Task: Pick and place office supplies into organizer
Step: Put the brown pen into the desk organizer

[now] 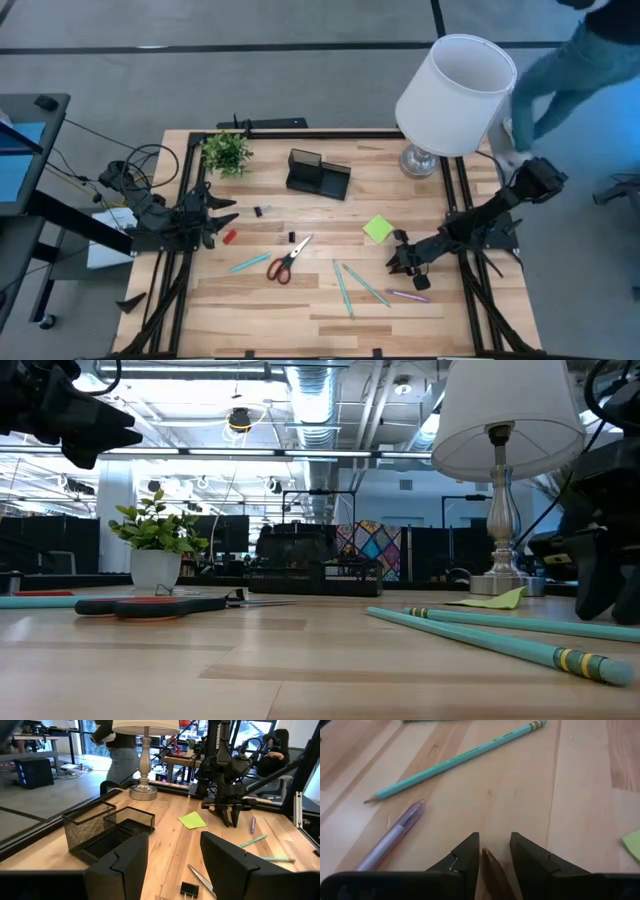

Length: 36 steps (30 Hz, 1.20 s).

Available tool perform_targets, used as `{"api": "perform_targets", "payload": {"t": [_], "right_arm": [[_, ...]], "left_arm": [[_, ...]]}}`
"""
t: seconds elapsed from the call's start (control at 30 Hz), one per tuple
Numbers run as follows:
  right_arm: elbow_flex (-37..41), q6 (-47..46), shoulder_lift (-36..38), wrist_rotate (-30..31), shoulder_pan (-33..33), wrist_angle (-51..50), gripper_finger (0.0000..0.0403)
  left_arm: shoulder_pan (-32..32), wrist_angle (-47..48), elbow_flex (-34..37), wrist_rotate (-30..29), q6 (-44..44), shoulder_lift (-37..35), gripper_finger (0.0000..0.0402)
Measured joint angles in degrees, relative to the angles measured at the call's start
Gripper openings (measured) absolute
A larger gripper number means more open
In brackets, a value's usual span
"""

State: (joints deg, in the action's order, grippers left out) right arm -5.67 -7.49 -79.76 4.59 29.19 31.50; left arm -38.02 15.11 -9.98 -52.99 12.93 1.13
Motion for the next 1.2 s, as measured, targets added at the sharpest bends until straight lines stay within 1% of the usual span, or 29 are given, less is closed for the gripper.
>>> {"api": "perform_targets", "payload": {"t": [0.27,0.4,0.53,0.77,0.83,0.93,1.07,1.2], "right_arm": [[0.0,0.6,5.1,0.7,1.2,-7.9,0.0107],[0.3,3.2,8.1,0.5,1.2,-10.4,0.0107],[0.3,1.7,10.7,0.0,0.7,-14.8,0.0107],[0.4,1.5,11.2,1.0,0.4,-14.5,0.0106],[0.4,1.5,11.2,1.2,0.4,-14.5,0.0098],[0.5,1.0,11.2,2.0,0.4,-13.4,0.0071],[0.6,-3.9,11.1,2.4,0.3,-12.0,0.0038],[0.5,-5.4,10.9,3.0,0.3,-11.8,0.0028]], "left_arm": [[0.0,0.0,0.0,0.0,2.7,0.0,0.0178],[0.0,0.0,0.0,0.0,4.5,0.0,0.0178],[0.0,0.0,0.0,0.1,4.9,0.0,0.0178],[0.0,0.0,0.0,0.1,5.2,0.0,0.0178],[0.0,0.0,0.0,0.1,5.4,0.0,0.0178],[0.0,0.0,0.0,0.7,5.4,0.0,0.0178],[0.0,0.1,0.0,2.8,5.4,0.0,0.0178],[0.0,0.3,0.0,3.5,5.4,0.0,0.0178]]}}
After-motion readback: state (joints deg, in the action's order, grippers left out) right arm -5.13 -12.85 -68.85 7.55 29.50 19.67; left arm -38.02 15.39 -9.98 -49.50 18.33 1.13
